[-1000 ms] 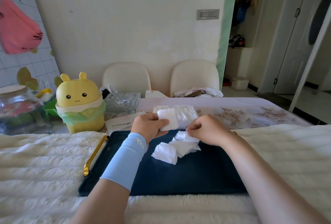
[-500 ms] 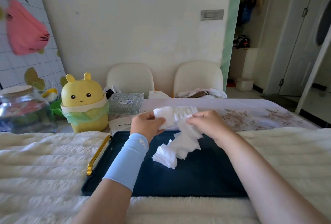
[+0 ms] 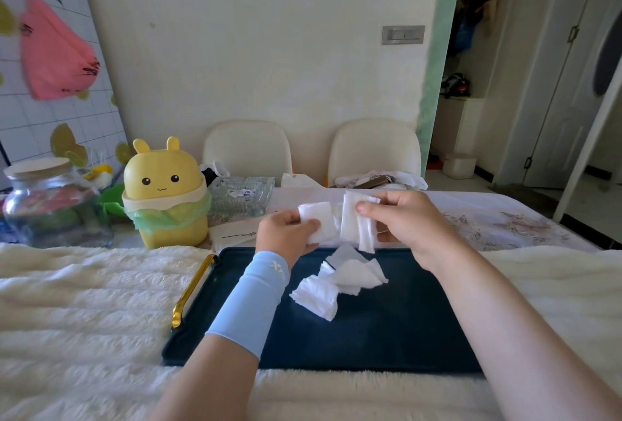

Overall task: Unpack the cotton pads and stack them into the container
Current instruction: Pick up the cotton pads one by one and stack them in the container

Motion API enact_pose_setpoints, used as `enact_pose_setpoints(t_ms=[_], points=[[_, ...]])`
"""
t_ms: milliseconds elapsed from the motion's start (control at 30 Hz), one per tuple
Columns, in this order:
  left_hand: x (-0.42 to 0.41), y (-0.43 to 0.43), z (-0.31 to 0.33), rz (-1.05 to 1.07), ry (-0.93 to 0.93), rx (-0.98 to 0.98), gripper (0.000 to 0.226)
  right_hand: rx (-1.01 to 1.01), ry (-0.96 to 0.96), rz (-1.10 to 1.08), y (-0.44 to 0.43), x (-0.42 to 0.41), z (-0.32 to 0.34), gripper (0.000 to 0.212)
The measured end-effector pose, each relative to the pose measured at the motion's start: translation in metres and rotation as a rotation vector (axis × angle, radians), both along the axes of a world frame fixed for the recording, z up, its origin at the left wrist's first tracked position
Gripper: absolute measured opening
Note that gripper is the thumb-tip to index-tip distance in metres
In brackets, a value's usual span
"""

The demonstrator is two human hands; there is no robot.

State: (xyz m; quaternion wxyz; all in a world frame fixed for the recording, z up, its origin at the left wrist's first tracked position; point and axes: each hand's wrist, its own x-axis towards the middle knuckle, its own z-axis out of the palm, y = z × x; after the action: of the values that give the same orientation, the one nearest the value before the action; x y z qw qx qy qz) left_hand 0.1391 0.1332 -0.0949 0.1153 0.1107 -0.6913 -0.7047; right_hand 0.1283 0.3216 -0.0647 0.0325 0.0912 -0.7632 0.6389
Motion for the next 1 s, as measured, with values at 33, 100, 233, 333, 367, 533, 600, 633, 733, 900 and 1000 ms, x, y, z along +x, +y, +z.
enact_pose_setpoints(t_ms=[33, 100, 233, 333, 367, 533, 600, 633, 733, 900, 1000], points=[[0.001, 0.002, 0.001, -0.024, -0.003, 0.009, 0.005, -0.004, 0.010, 0.008, -0.002, 0.002, 0.000, 0.008], [0.002, 0.004, 0.003, -0.085, -0.012, 0.034, 0.003, 0.012, 0.026, 0.012, -0.005, 0.004, -0.002, 0.010], [0.003, 0.007, 0.001, -0.241, -0.049, 0.073, 0.016, 0.088, 0.057, -0.011, -0.009, 0.006, -0.003, 0.005], [0.004, 0.011, 0.003, -0.342, -0.062, 0.198, 0.026, 0.141, 0.092, -0.057, -0.010, 0.004, -0.005, 0.003], [0.004, 0.012, 0.004, -0.360, -0.059, 0.249, 0.029, 0.166, 0.104, -0.081, -0.010, 0.004, -0.005, 0.004], [0.003, 0.013, 0.001, -0.328, -0.042, 0.096, 0.025, 0.201, 0.061, -0.081, -0.010, 0.004, -0.005, 0.022], [0.001, 0.011, 0.000, -0.286, -0.058, 0.120, 0.020, 0.252, -0.020, -0.017, -0.009, 0.004, -0.005, 0.043], [0.000, 0.010, -0.001, -0.261, -0.069, 0.152, 0.019, 0.266, -0.054, 0.014, -0.008, 0.004, -0.005, 0.050], [-0.003, 0.003, -0.003, -0.162, -0.071, 0.166, 0.015, 0.312, -0.116, 0.032, 0.001, -0.001, -0.008, 0.055], [-0.003, 0.001, -0.003, -0.175, -0.061, 0.144, 0.017, 0.601, -0.112, 0.075, 0.007, 0.001, -0.008, 0.043], [0.001, 0.006, -0.001, -0.278, -0.063, 0.178, 0.023, 0.336, 0.037, 0.020, -0.003, 0.003, -0.006, 0.037]])
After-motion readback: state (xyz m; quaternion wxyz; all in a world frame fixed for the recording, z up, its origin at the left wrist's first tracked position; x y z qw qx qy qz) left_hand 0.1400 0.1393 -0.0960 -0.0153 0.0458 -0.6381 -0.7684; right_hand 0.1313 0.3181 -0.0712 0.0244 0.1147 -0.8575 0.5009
